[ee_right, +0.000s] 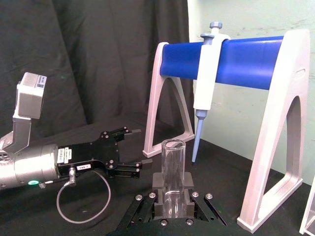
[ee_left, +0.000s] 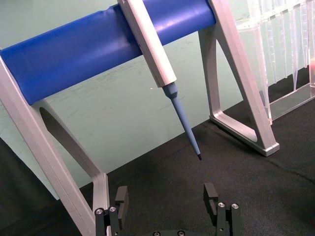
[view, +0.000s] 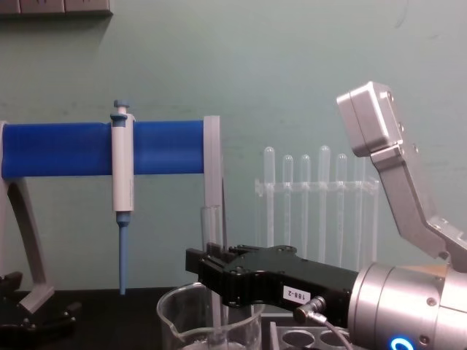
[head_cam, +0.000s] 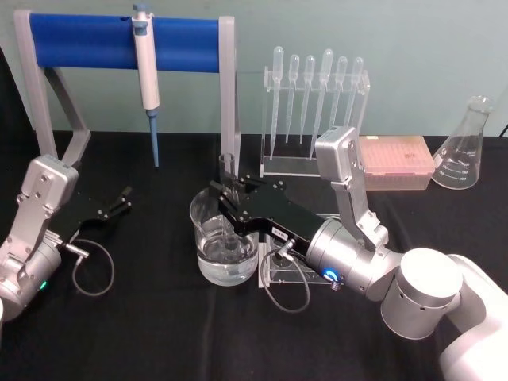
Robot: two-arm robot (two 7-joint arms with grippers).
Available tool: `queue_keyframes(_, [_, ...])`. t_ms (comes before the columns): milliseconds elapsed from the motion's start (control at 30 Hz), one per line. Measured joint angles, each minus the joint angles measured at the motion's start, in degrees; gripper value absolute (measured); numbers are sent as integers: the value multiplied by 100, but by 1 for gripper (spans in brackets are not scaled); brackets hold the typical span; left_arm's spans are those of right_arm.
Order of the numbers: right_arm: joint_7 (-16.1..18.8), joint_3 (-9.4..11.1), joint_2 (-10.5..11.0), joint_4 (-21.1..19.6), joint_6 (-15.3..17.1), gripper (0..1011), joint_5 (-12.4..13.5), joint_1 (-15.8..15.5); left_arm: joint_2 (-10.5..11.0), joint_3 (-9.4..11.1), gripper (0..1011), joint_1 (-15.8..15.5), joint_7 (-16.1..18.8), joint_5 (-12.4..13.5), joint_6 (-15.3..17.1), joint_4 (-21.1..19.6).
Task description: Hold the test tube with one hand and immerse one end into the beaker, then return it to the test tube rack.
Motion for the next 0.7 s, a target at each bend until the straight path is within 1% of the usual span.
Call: queue_keyframes(700, [0, 0, 0, 0, 0, 225, 0, 0, 0, 0, 1000, 0, 0, 0, 0, 0])
